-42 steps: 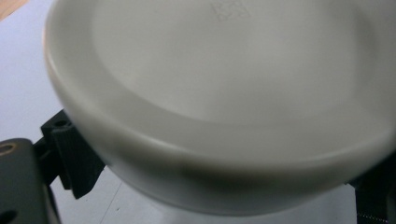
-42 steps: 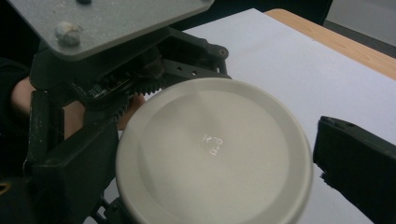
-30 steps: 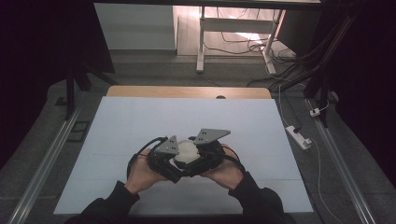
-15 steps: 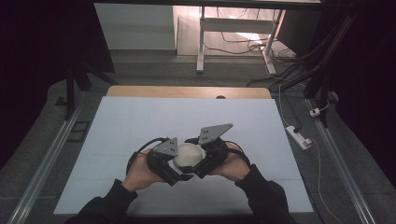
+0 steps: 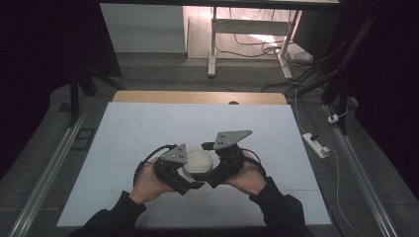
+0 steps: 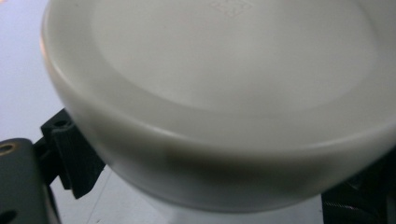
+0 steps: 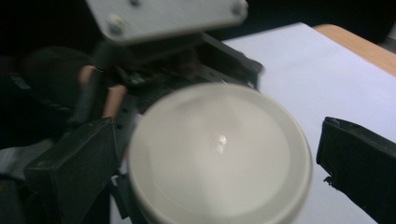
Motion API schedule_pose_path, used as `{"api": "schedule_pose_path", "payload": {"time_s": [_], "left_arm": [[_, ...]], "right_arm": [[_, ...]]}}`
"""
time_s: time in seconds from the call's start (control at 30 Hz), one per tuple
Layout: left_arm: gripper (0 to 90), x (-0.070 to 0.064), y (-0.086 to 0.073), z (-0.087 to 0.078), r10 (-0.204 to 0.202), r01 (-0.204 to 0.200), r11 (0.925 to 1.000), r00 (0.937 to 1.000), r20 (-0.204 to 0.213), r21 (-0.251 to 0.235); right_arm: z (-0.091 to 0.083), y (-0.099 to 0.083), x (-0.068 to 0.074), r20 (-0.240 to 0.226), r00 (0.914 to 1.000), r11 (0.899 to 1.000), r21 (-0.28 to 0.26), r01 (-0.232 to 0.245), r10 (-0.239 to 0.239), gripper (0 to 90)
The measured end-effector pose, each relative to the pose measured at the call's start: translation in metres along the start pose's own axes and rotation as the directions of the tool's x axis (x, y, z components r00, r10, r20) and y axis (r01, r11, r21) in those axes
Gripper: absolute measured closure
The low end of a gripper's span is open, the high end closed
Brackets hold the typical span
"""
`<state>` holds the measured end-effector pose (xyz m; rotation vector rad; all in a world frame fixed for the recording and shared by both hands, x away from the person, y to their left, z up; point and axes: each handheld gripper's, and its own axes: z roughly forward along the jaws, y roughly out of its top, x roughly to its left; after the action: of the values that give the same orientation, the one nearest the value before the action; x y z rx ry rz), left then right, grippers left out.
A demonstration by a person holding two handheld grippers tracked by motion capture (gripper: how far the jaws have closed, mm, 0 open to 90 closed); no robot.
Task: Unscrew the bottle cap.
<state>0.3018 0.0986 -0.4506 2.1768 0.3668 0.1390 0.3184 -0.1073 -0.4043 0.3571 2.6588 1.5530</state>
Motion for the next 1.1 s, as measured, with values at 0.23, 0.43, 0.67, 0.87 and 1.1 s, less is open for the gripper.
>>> {"api": "schedule_pose_path", "payload": {"time_s": [0.23,0.43,0.67,0.87,1.1], "left_arm": [[7.5,0.001,-0.001,-0.002,-0.023,0.023,0.9997,0.9980,-0.059,0.003],[7.5,0.000,0.000,-0.001,-0.027,0.028,0.9996,0.9967,-0.077,0.002],[7.5,0.001,0.000,-0.003,-0.002,0.002,1.0000,0.9990,-0.044,0.009],[7.5,0.001,-0.001,-0.004,0.032,-0.032,0.9995,0.9987,0.040,-0.001],[7.5,-0.002,0.000,-0.001,0.075,-0.075,0.9972,0.9886,0.131,-0.003]], "right_arm": [[0.009,-0.003,0.005,0.109,0.9926,0.999,-0.015,-0.053,0.054,0.0],[0.016,-0.006,0.008,0.144,0.9886,0.999,-0.020,-0.041,0.044,5.4],[0.014,-0.005,0.010,0.130,0.9915,1.000,-0.030,0.001,0.002,7.0],[0.010,-0.007,0.004,0.005,0.9994,0.999,-0.024,0.034,-0.034,7.1],[0.004,-0.010,-0.004,-0.153,0.9851,0.997,-0.030,0.074,-0.078,7.1]]}}
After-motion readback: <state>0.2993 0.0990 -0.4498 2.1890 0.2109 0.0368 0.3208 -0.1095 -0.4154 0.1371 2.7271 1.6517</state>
